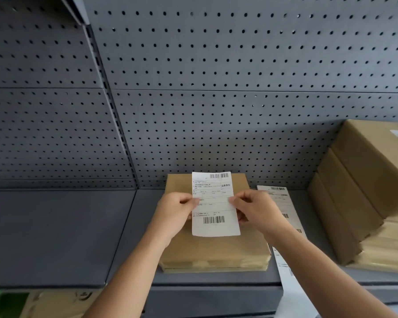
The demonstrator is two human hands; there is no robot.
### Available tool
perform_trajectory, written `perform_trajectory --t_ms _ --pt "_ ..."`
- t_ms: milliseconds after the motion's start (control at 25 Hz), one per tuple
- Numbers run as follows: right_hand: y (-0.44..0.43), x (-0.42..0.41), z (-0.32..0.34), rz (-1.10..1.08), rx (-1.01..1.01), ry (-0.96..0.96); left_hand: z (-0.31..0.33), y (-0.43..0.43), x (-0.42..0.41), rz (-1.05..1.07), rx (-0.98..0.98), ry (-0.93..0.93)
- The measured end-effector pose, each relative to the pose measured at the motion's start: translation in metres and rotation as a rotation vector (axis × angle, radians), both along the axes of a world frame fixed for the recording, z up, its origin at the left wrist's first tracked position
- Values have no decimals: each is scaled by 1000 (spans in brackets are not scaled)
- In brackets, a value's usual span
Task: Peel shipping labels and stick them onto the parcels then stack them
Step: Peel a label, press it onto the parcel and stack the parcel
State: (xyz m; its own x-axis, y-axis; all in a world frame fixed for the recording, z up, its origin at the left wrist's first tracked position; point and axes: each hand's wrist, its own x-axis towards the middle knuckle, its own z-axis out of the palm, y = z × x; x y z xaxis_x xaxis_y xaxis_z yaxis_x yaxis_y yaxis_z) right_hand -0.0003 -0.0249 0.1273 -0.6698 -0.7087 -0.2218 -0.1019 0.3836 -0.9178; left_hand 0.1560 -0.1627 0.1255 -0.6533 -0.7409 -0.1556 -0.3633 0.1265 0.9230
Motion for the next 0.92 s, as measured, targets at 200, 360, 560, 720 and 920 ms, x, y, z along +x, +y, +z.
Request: perform_trajectory --t_ms 200,360,560,720,920 --pt "-14 -3 -14 -30 83 146 -13 -13 -6 53 -154 -121" --pt "-20 -6 -26 -34 137 243 -14 -18 -12 81 -262 -183" --pt "-26 -6 -27 -40 177 307 -18 -19 -19 62 -316 -248" --pt "-27 -3 -26 -25 215 368 -20 -19 -23 37 -352 -314" --pt "-32 -1 -27 -12 243 430 -19 -18 -27 16 -408 -369"
